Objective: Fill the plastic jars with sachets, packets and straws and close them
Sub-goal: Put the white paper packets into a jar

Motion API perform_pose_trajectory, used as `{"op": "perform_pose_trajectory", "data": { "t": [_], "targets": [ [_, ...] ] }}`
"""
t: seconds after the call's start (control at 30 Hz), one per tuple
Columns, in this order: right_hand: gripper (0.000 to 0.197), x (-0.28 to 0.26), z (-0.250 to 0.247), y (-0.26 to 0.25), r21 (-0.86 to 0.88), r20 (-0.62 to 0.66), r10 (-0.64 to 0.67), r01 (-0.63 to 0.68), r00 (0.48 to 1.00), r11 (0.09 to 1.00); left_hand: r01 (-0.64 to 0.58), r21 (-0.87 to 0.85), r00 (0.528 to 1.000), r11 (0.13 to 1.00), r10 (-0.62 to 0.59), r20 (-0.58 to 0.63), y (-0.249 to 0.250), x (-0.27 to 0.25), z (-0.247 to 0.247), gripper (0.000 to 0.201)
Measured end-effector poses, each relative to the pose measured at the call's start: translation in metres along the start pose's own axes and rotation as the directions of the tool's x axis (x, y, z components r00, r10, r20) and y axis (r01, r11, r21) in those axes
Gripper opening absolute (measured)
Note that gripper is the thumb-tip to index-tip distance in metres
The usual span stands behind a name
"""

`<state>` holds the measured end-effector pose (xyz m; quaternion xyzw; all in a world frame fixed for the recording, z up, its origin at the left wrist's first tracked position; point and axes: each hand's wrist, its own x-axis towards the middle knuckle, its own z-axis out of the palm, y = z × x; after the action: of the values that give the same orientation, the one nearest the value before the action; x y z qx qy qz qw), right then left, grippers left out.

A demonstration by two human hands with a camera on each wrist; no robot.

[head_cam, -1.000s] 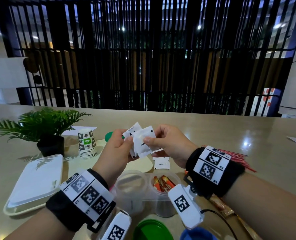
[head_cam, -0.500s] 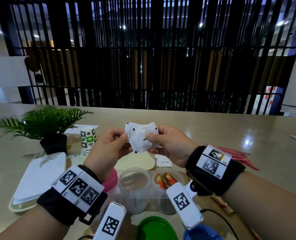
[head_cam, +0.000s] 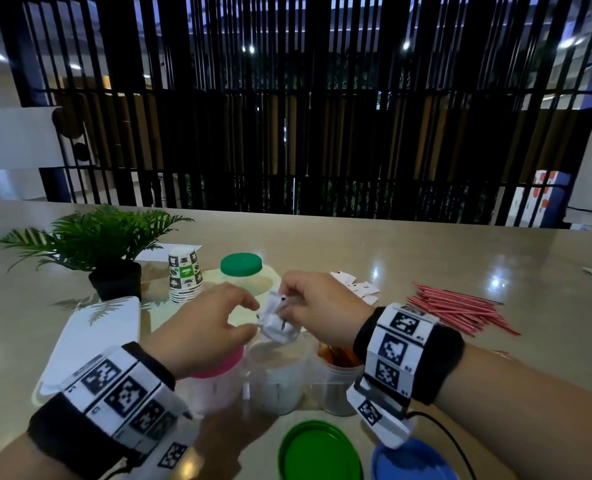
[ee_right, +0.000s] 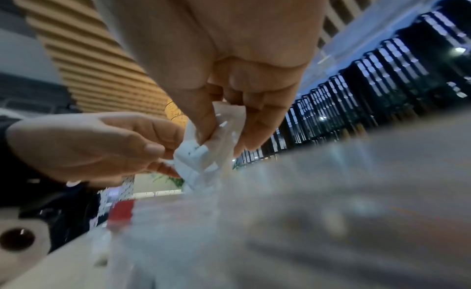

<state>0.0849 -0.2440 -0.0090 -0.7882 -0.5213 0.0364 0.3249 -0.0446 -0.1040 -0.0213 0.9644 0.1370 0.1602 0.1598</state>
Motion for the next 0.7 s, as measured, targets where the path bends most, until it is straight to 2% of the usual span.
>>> {"op": "perform_pose_trajectory", "data": {
  "t": [0.1, 0.13, 0.3, 0.47, 0.57, 0.7],
  "targets": [
    [0.015, -0.006, 0.01, -0.004, -0.219, 0.07, -0.06, 0.074, 0.996, 0.973, -0.034, 0.124, 0.984, 0.992, 0.011, 0.18, -0.001, -0.008, 0.005, 0.067],
    [0.013, -0.007, 0.012, -0.005, -0.265, 0.092, -0.063, 0.086, 0.994, 0.96, -0.048, 0.188, 0.973, 0.981, 0.004, 0.229, -0.001, -0.009, 0.008, 0.072],
    [0.005, -0.007, 0.018, -0.01, -0.404, 0.183, -0.065, 0.135, 0.981, 0.905, -0.095, 0.35, 0.96, 0.932, -0.007, 0.279, 0.004, -0.008, 0.016, 0.059],
    [0.013, -0.004, 0.024, -0.013, -0.43, 0.302, -0.013, 0.148, 0.953, 0.891, -0.11, 0.419, 0.947, 0.901, -0.033, 0.32, 0.004, -0.006, 0.024, 0.067],
    [0.002, 0.002, 0.021, -0.015, -0.434, 0.383, 0.024, 0.157, 0.923, 0.887, -0.12, 0.43, 0.945, 0.895, -0.031, 0.327, 0.006, -0.004, 0.027, 0.067],
    [0.02, 0.008, 0.013, -0.019, -0.433, 0.505, 0.081, 0.172, 0.859, 0.885, -0.135, 0.463, 0.941, 0.876, -0.034, 0.338, 0.007, -0.003, 0.03, 0.066]
  ]
}}
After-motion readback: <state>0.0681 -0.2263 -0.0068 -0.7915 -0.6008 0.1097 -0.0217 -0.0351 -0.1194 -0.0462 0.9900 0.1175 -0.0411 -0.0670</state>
